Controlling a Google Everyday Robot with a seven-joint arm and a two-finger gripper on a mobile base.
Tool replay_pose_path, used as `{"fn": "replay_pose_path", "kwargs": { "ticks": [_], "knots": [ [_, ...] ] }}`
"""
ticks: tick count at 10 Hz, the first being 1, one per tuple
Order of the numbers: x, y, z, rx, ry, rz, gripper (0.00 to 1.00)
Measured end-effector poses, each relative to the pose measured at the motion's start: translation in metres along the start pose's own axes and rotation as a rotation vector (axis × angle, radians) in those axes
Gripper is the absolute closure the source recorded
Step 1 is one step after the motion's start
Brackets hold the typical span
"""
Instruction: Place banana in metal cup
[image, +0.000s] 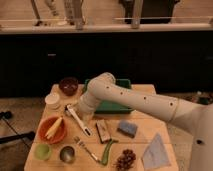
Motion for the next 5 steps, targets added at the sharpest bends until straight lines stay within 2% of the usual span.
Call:
{"fn": "replay_pose_path", "kwargs": {
  "ticks": [2, 5],
  "knots": [
    [-0.0072, -0.0059, 0.0100, -0.029, -0.011, -0.033, 0.26],
    [-0.0058, -0.0052, 0.0095, -0.029, -0.009, -0.032, 0.26]
  ]
}}
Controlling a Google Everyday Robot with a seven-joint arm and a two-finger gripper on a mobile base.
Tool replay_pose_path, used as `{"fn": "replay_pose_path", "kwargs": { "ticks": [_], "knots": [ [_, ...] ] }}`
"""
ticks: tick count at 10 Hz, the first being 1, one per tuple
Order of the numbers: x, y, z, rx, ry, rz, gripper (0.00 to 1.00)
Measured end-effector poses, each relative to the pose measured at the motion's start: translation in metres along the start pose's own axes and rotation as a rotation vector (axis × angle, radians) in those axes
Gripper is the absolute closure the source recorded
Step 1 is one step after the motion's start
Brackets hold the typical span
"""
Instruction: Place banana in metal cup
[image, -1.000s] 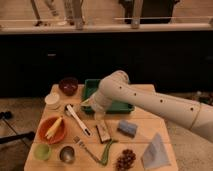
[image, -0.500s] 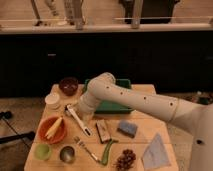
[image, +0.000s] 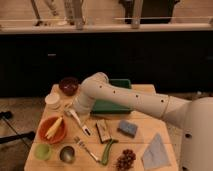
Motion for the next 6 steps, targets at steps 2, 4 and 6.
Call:
{"fn": "replay_pose_path", "kwargs": {
  "ticks": [2, 4, 6],
  "knots": [
    [-0.0001, 0.0000, 0.0000, 0.000, 0.000, 0.000, 0.26],
    [0.0002, 0.0002, -0.0001, 0.000, 0.000, 0.001, 0.26],
    [0.0021, -0.0036, 0.0052, -0.003, -0.012, -0.013, 0.26]
  ]
}}
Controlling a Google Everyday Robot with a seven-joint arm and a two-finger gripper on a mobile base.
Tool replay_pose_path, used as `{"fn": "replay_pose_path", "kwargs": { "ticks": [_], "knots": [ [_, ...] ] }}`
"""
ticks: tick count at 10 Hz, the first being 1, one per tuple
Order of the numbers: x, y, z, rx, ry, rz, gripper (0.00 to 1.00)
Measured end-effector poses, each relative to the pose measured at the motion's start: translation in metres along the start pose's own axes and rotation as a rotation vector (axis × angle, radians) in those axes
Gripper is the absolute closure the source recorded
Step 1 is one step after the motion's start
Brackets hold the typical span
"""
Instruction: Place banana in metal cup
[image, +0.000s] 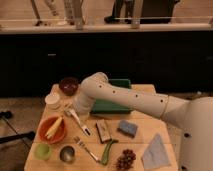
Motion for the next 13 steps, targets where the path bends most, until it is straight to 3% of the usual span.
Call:
{"fn": "replay_pose_path", "kwargs": {
  "ticks": [4, 9, 13],
  "knots": [
    [-0.007, -0.035, 0.033, 0.003, -0.040, -0.030, 0.26],
    [-0.026, -0.064, 0.055, 0.074, -0.063, -0.043, 0.26],
    [-0.047, -0.086, 0.080, 0.071, -0.110, -0.091, 0.26]
  ]
}}
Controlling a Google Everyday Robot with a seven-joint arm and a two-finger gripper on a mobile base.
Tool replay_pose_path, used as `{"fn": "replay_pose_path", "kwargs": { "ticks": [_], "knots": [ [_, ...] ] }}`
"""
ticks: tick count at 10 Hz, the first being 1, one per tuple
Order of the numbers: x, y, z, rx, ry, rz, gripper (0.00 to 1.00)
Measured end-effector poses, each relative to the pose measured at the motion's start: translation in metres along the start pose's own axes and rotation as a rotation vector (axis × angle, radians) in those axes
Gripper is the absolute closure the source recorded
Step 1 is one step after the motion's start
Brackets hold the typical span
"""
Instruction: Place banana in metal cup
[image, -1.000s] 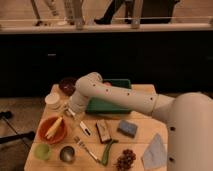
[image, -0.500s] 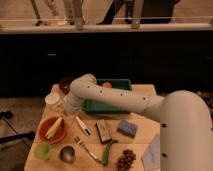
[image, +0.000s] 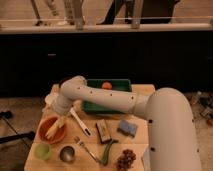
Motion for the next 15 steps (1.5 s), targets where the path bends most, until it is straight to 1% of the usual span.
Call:
{"fn": "replay_pose_path", "kwargs": {
  "ticks": [2, 4, 5, 6, 8, 11, 13, 15],
  "knots": [
    [0.002, -0.001, 0.011, 0.002, -0.012, -0.003, 0.26],
    [0.006, -0.001, 0.018, 0.005, -0.022, -0.003, 0.38],
    [0.006, -0.001, 0.021, 0.006, -0.028, -0.005, 0.46],
    [0.007, -0.001, 0.025, 0.004, -0.036, -0.005, 0.50],
    [0.008, 0.000, 0.031, -0.001, -0.051, -0.005, 0.50],
    [0.007, 0.006, 0.040, -0.021, -0.076, 0.000, 0.50],
    [0.003, 0.016, 0.044, -0.048, -0.086, 0.006, 0.50],
    [0.002, 0.028, 0.043, -0.087, -0.092, 0.019, 0.50]
  ]
}}
